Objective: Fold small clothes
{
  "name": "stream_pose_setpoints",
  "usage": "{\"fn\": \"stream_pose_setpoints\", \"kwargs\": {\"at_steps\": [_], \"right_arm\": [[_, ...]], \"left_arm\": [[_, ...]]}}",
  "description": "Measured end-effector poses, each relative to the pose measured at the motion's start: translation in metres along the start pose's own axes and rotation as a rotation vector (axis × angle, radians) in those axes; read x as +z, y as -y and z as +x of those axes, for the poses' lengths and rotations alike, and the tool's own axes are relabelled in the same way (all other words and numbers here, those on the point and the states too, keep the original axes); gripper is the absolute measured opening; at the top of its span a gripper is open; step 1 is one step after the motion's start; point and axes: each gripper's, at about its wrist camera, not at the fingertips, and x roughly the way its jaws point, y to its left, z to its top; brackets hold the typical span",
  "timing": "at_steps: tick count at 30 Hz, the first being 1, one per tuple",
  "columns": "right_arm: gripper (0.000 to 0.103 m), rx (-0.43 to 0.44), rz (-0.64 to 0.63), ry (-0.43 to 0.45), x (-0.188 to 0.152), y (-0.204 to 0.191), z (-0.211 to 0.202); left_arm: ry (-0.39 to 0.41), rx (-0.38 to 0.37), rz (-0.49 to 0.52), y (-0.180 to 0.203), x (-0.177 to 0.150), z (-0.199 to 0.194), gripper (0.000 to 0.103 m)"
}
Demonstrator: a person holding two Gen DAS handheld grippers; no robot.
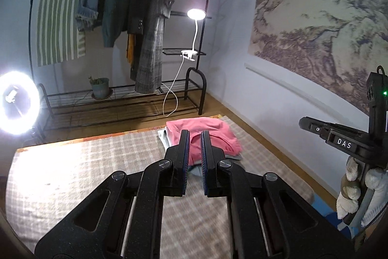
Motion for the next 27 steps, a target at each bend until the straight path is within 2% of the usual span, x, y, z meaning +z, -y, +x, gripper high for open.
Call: {"fn": "stream_pose_setpoints", "kwargs": {"at_steps": [7, 10, 12, 14, 17, 18, 19, 20, 22, 24, 26, 27], "right_arm": [[0.006, -0.007, -0.033, 0.044, -0.037, -0.028, -0.068], [0.006, -0.011, -0.053, 0.061, -0.053, -0.038, -0.089], [0.006, 0.006, -0.045, 0.064, -0.061, -0.041, -0.098], [0.006, 0.019, -0.031, 0.069, -0.07, -0.042, -0.107], [0.007, 0.011, -0.044, 0.081, -0.079, -0.048, -0.115], [0.01, 0.007, -0.049, 0.082, -0.082, -0.051, -0.119], [0.024, 0.003, -0.053, 0.087, -0.085, -0.053, -0.12], [0.046, 0.004, -0.054, 0.093, -0.087, -0.054, -0.123], [0.057, 0.005, -0.061, 0.118, -0.09, -0.057, -0.128], [0.059, -0.015, -0.083, 0.128, -0.091, -0.063, -0.131], [0.076, -0.018, -0.096, 0.14, -0.09, -0.068, -0.134], [0.08, -0.015, -0.099, 0.15, -0.09, -0.071, -0.136]], "left_arm": [[0.032, -0.004, 0.02, 0.013, -0.03, -0.078, 0.006], [0.047, 0.005, 0.038, 0.016, -0.045, -0.103, 0.009], [0.058, 0.005, 0.027, 0.013, -0.054, -0.117, 0.016], [0.064, 0.007, 0.011, 0.011, -0.061, -0.124, 0.039], [0.093, 0.033, 0.02, 0.009, -0.073, -0.139, 0.05], [0.106, 0.046, 0.028, 0.009, -0.076, -0.145, 0.055], [0.117, 0.05, 0.024, 0.008, -0.078, -0.15, 0.068], [0.126, 0.049, 0.015, 0.006, -0.08, -0.154, 0.075], [0.142, 0.042, -0.005, 0.0, -0.082, -0.164, 0.078], [0.149, 0.045, -0.005, -0.004, -0.082, -0.171, 0.082], [0.164, 0.055, -0.001, -0.006, -0.084, -0.179, 0.091], [0.172, 0.064, 0.001, -0.006, -0.085, -0.183, 0.092]]}}
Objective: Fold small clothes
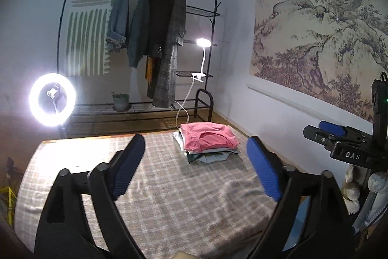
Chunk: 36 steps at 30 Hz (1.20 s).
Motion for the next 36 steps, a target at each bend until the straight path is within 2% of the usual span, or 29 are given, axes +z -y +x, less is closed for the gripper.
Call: {"fn": "stream_pose_setpoints", "kwargs": {"at_steps": [4, 8, 24, 36], "right_arm": [[0.082, 0.007, -0.008, 0.021, -0.001, -0.009, -0.007], [0.082, 0.01, -0.017, 0.017, -0.003, -0.016, -0.008], [0.086, -0.013, -0.033, 0.047, -0.001, -0.021, -0.017], [0.086, -0.018, -0.024, 0.049, -0.003, -0.02, -0.02]], "left_arm": [[0.03, 0.046, 0.014, -0.001, 0.001, -0.015, 0.103], [0.052, 0.082, 0.023, -0.002, 0.0, -0.027, 0.103], [0.074, 0.073, 0.01, -0.016, 0.006, -0.047, 0.103], [0.089, 0.08, 0.03, -0.008, 0.009, -0.053, 0.103]]}}
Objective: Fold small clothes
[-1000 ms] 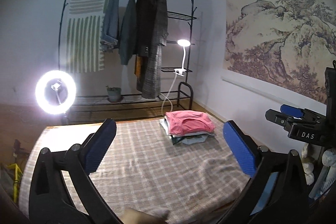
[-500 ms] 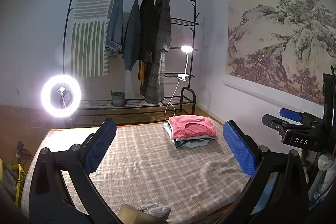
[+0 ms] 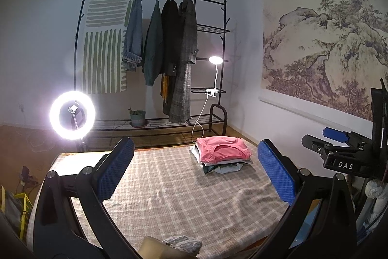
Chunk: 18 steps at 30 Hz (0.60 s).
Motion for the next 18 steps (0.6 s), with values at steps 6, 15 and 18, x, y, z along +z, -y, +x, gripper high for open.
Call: {"fn": "stream_pose_setpoints", "kwargs": {"at_steps": [6, 15, 18], "right_arm": [[0.086, 0.0, -0.002, -0.008, -0.0024, -0.0008, 0.0024], [0.086, 0.002, 0.004, -0.02, -0.0039, 0.0004, 0.008], [0.086, 0.005, 0.007, -0.023, -0.0048, 0.0014, 0.0095]], "left_arm": [[-0.001, 0.003, 0.002, 0.004, -0.001, -0.0001, 0.103], [-0.003, 0.0, 0.005, 0.0039, -0.002, 0.0006, 0.103], [-0.007, 0.0, 0.004, 0.0041, -0.0022, 0.0004, 0.103]]}}
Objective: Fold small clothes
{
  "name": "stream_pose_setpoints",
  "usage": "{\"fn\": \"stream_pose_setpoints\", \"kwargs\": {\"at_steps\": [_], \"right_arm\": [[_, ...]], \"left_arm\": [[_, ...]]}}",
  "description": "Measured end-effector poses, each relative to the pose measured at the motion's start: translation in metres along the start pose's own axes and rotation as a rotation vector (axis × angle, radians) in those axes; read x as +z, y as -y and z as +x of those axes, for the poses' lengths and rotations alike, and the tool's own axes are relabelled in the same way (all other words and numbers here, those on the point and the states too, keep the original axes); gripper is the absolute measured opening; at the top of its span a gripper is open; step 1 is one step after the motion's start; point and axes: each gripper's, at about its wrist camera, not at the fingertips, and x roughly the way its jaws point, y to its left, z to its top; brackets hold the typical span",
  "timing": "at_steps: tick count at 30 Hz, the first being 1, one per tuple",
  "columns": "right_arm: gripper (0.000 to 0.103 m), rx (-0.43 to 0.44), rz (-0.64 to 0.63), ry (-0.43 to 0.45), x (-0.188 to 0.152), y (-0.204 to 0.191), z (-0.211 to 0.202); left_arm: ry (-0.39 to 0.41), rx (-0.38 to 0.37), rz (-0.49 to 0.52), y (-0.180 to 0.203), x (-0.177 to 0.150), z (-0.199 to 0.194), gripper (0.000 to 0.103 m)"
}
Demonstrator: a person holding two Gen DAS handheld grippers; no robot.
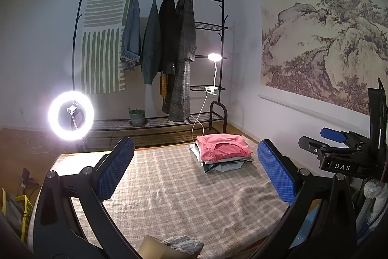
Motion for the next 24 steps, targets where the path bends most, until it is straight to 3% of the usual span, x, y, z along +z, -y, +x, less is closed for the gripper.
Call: {"fn": "stream_pose_setpoints", "kwargs": {"at_steps": [11, 24], "right_arm": [[0.086, 0.008, 0.019, -0.019, -0.007, 0.003, 0.012], [0.086, 0.009, 0.037, -0.072, -0.021, 0.002, 0.043]], "left_arm": [[0.0, -0.003, 0.014, -0.017, -0.004, 0.007, 0.103], [-0.036, 0.044, 0.026, -0.06, -0.016, 0.05, 0.103]]}}
